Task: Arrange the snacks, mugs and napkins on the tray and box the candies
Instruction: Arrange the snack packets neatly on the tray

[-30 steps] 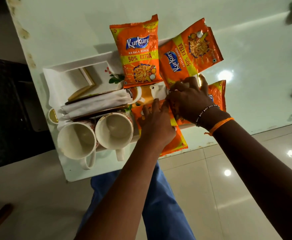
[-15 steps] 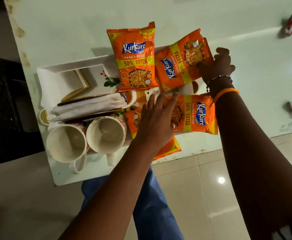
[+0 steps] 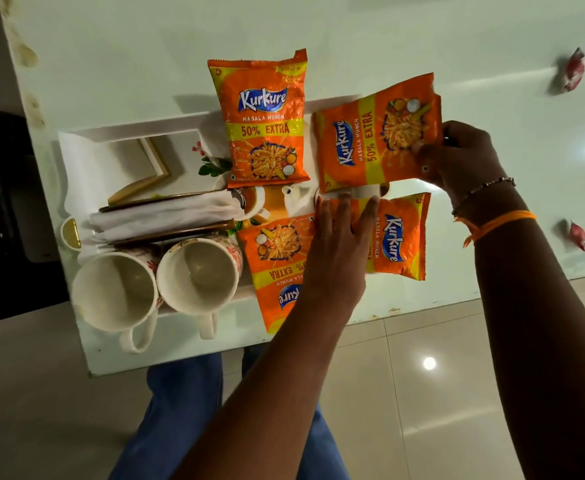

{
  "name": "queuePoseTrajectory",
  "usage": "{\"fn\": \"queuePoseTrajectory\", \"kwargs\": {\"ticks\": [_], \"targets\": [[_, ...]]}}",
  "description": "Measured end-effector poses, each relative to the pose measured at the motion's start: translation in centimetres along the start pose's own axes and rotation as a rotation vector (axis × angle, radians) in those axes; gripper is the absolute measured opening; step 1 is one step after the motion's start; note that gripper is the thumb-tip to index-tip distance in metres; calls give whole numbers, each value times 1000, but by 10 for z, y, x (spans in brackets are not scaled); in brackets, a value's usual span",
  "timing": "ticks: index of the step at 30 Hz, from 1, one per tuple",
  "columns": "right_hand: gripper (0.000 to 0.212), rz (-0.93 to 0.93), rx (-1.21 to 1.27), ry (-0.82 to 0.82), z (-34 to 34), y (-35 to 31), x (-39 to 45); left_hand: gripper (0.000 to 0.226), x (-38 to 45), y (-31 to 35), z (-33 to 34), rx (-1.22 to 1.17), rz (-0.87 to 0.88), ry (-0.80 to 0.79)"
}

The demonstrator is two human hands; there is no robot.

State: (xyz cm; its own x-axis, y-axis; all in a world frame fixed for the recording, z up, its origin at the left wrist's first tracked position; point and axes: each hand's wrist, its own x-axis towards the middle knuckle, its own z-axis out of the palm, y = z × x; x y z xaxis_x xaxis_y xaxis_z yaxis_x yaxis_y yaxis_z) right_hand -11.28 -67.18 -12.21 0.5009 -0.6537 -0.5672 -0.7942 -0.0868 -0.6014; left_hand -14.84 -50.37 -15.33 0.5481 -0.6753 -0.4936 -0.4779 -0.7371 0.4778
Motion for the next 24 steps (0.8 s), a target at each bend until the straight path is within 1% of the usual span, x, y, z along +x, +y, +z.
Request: {"fn": "queuePoseTrajectory", "kwargs": {"ticks": [5, 8, 13, 15, 18, 21, 22, 24], "targets": [[31, -66, -49, -7, -1, -2, 2, 89, 2, 7, 4, -69, -46, 67], [34, -111, -128, -23, 1, -2, 8, 92, 5, 8, 6, -43, -45, 81], [36, -105, -233, -21, 5, 5, 16, 97, 5, 8, 6, -60, -24, 102], [38, -112, -280, 24, 5, 10, 15, 99, 3, 9, 3, -61, -7, 105], [36, -157, -309, 175, 3, 16, 5, 99, -2, 12, -5, -108, 10, 81], [29, -330, -288, 358, 3, 16, -20, 90, -20, 13, -17, -273, 10, 119], [27, -382, -280, 378, 5, 17, -31, 82, -30, 13, -20, -358, 8, 158], [22, -446, -294, 359, 14, 18, -57, 61, -53, 9, -27, -535, 13, 252]]}}
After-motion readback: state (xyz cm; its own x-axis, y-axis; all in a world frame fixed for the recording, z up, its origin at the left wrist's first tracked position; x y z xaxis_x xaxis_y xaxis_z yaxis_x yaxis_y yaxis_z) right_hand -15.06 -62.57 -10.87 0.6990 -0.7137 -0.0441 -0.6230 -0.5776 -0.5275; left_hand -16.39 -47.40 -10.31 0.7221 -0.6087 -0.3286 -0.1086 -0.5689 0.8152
